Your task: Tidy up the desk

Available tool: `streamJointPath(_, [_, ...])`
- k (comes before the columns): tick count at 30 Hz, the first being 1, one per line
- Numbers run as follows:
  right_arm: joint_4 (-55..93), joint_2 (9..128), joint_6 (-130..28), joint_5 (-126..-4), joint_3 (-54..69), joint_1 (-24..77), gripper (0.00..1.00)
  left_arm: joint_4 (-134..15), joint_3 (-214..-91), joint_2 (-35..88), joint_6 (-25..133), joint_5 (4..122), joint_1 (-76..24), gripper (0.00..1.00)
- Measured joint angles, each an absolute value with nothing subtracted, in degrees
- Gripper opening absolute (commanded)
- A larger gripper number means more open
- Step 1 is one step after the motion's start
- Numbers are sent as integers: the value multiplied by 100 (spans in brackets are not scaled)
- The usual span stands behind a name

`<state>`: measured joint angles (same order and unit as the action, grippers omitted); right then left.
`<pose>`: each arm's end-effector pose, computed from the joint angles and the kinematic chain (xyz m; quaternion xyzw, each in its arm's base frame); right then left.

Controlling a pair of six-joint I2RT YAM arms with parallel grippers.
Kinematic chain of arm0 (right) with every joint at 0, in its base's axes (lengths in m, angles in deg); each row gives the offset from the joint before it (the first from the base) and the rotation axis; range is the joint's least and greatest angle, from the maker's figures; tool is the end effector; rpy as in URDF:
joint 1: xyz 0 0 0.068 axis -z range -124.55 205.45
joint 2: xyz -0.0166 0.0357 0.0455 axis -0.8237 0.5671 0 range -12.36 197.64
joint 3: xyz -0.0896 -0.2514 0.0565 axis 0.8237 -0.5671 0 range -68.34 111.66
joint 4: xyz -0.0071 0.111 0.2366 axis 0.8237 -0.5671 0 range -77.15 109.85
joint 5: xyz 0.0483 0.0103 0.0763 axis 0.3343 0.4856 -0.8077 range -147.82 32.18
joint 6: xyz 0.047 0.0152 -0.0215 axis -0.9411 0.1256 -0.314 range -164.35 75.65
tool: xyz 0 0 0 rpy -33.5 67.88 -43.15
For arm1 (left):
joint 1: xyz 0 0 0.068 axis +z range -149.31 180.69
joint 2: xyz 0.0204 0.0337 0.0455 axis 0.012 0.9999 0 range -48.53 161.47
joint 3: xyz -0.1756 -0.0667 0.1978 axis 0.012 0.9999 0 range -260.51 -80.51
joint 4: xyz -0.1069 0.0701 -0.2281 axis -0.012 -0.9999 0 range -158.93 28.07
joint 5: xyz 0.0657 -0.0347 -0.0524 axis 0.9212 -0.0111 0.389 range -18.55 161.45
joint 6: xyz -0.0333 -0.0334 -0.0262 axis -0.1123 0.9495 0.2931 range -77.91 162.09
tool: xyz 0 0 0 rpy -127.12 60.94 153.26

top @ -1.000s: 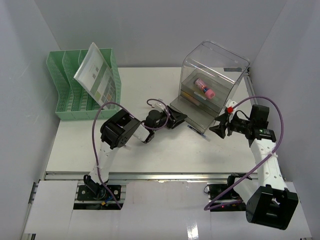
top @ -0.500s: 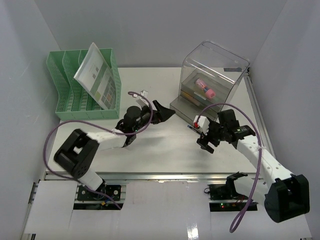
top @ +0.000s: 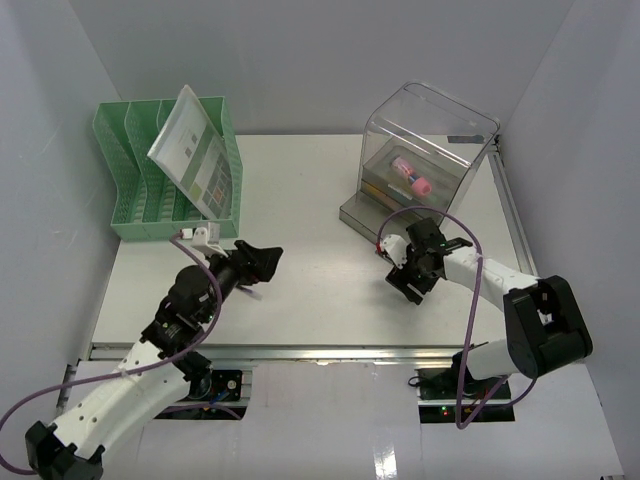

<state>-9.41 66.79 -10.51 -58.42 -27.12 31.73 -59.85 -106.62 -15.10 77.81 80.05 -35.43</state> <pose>0.2222 0.0981 0.1685 -0.4729 0.8586 -0.0123 0.1974 0.1317 -0.0895 0.2773 -0.0479 0.7368 -0.3494 0.5768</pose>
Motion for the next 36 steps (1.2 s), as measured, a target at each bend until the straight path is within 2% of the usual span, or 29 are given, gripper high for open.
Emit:
streamJointPath(8, [-491,6918,-1230,-5783,-2596,3168,65,-7697,-10020,-3178,8342,8329,-3543,98])
streamJointPath(13, [-266,6975,-1219,-5844,-2601,3168,42,-8433,-9972,-3267,9044,8524,-3543,98])
streamJointPath(19, [-123,7061,-1159,-6015,-2609,3168,23,-9364,-9979,-2777,10157,8780,-3543,96])
streamJointPath(21, [-99,7062,-1124,-6064,-2618,3168,13,-9687,-9997,-2605,10511,8911,-3543,94])
streamJointPath(23, [-82,7060,-1092,-6084,-2623,3170,8,-9999,-10045,-2477,10823,9050,-3543,91])
streamJointPath(28, [-148,7000,-872,-6469,-2646,3173,8,-10579,-10255,-2350,11342,9378,-3543,81])
streamJointPath(36, [-1008,6033,-206,-7692,-2529,3158,8,-10965,-10474,-1720,11748,9655,-3541,85])
